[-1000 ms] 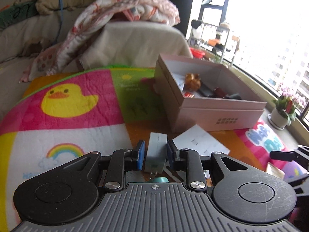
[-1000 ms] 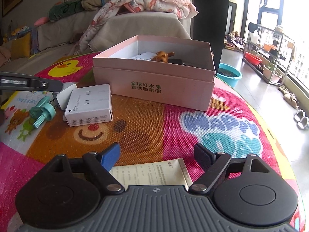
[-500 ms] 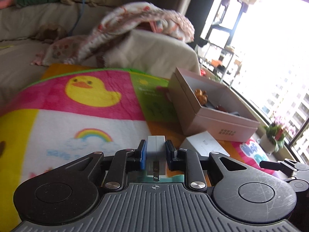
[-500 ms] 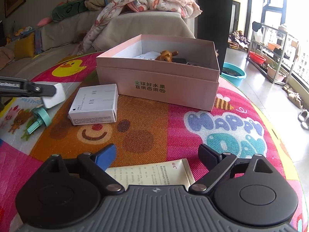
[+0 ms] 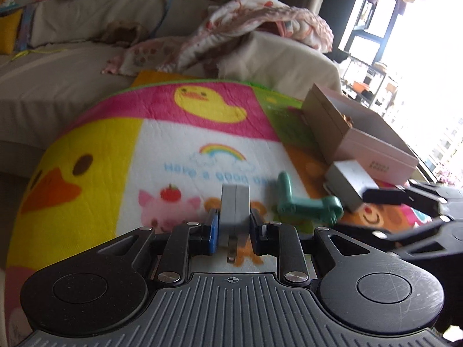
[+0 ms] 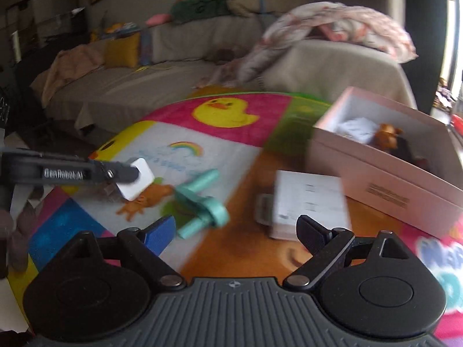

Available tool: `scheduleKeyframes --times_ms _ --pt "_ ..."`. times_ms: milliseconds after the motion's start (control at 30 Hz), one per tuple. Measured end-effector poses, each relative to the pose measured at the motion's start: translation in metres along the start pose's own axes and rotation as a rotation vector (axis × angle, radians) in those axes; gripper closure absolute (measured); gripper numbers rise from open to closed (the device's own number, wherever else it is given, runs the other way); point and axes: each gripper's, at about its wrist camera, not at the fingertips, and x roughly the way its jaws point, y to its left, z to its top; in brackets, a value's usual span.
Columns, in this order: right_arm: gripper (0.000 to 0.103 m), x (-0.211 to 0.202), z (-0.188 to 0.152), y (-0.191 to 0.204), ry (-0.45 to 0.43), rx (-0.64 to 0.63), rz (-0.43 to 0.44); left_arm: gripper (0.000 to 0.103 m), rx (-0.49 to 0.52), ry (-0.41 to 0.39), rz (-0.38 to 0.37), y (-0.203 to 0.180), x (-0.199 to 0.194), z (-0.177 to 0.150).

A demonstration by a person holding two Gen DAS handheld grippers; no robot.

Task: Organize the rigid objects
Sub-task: 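Grasp the teal crank toy with the right gripper while the left holds the charger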

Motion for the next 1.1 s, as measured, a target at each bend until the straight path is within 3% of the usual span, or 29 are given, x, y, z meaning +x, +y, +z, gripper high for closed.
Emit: scheduleKeyframes --times_ms 100,133,167,333,433,533,600,633,667,700,767,900,1033,1100 --pt "0.043 0.019 0.006 0.014 0.032 -0.050 0.003 0.078 -0.013 0.002 -0.019 -0.001 0.002 -0.006" --pt "0.062 0.024 0.007 0.015 0.058 -0.055 0.006 0.078 -0.012 0.003 -0.024 -0.001 0.003 -0.006" --pt "0.069 0.026 0.007 0.015 0.076 -0.056 0.003 0.078 -0.013 0.004 -0.032 -0.002 0.003 -0.005" --pt "0.080 0.001 -0.012 -0.001 0.083 -0.090 -0.018 0.079 0.007 0.018 -0.087 -0.018 0.012 -0.006" --pt "0.080 -0.013 -0.026 -0.024 0.087 -0.060 -0.082 0.078 0.026 0.028 -0.134 -0.035 0.021 -0.006" --pt "0.079 -0.025 -0.034 -0.050 0.086 -0.015 -0.205 0.078 0.055 0.039 -0.172 -0.053 0.029 -0.007" --pt "0.073 -0.029 -0.036 -0.066 0.083 0.024 -0.267 0.078 0.076 0.040 -0.179 -0.062 0.032 -0.010" --pt "0.064 -0.032 -0.036 -0.071 0.081 0.043 -0.274 0.078 0.090 0.036 -0.171 -0.066 0.033 -0.011" --pt "0.049 -0.036 -0.036 -0.075 0.071 0.057 -0.267 0.078 0.105 0.032 -0.164 -0.068 0.032 -0.012" --pt "0.044 -0.041 -0.036 -0.075 0.054 0.064 -0.252 0.077 0.114 0.030 -0.162 -0.069 0.032 -0.014" --pt "0.023 -0.048 -0.036 -0.070 0.023 0.057 -0.199 0.077 0.109 0.027 -0.169 -0.067 0.032 -0.015" --pt "0.018 -0.044 -0.033 -0.048 0.033 0.032 -0.068 0.077 0.070 0.021 -0.199 -0.059 0.032 -0.016" --pt "0.018 -0.027 -0.036 -0.027 0.067 0.016 -0.071 0.078 0.000 0.047 -0.228 -0.047 0.033 -0.009" --pt "0.018 -0.019 -0.036 -0.022 0.083 0.033 -0.066 0.077 0.005 0.028 -0.187 -0.044 0.029 -0.010"
